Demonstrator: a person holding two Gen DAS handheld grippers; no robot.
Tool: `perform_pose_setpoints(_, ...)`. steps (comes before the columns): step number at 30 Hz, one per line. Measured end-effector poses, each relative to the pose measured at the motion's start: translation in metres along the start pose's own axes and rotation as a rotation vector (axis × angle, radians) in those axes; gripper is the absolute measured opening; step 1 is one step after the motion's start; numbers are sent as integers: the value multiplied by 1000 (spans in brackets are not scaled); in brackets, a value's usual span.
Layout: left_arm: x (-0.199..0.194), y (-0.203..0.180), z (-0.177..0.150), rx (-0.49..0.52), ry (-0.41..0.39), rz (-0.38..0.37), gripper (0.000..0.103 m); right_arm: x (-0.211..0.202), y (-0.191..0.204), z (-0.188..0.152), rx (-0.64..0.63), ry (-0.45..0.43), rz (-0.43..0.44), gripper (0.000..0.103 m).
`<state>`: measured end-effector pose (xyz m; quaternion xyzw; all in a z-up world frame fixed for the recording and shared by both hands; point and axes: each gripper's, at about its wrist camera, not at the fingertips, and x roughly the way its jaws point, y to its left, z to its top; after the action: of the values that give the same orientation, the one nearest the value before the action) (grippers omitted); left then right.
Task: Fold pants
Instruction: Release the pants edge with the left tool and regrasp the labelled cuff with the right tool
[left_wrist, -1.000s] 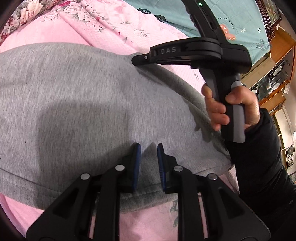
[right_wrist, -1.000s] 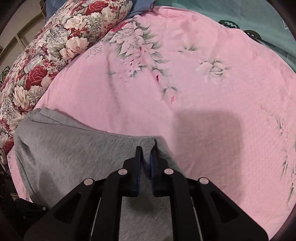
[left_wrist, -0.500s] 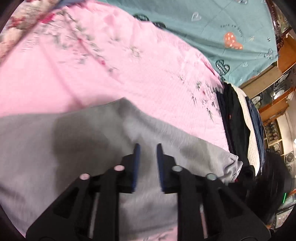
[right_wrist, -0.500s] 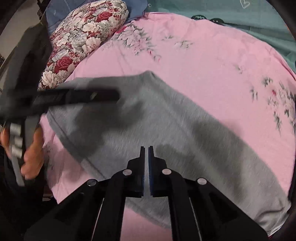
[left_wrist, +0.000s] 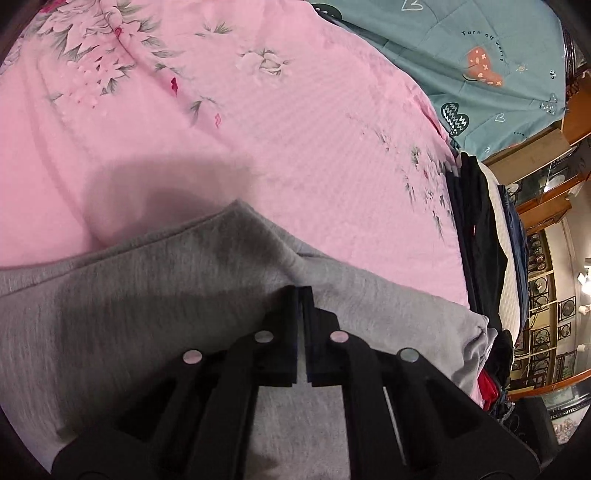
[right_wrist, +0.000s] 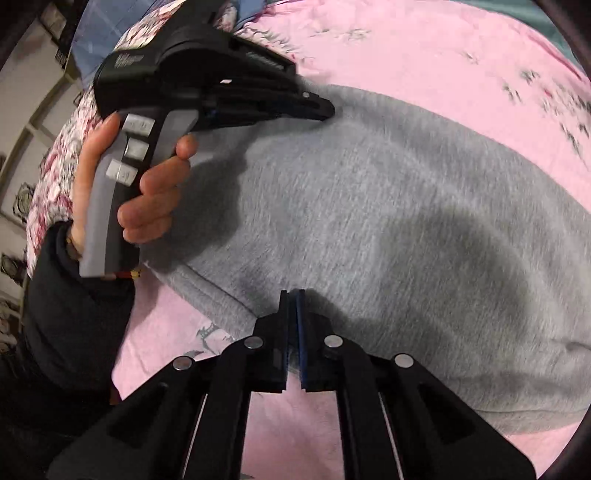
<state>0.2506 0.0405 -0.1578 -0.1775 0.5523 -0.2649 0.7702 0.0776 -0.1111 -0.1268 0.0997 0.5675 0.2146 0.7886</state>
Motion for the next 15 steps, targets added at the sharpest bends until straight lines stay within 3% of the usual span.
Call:
perform_pose_setpoints(2,1,-4,-1,11,-9,1,5,-9,-12,1,76,1,69,20)
perform_pose_setpoints(4,-3,-3,-2,11,-17,-5,5,-26,-21,-2,121,-36,87,48)
perform_pose_setpoints(6,-9,-3,-3,11,-30,-13,6,-55,-36,-7,166,-116,33,65)
perform_pose_setpoints(8,-14,-5,-5,21,-59,13,6,-87,-60,-19,249,-192,-44,75)
perform_pose_setpoints(10,-24,-5,-9,18,-96,37,6,-115,-88,-35,361,-251,-98,78)
perform_pose_setpoints(13,-53,-11,-27,-2,-153,8,7,-148,-137,-61,533,-327,-128,78)
perform_pose_setpoints(15,-68,-20,-49,24,-174,29,18,-164,-170,-83,643,-370,-102,78)
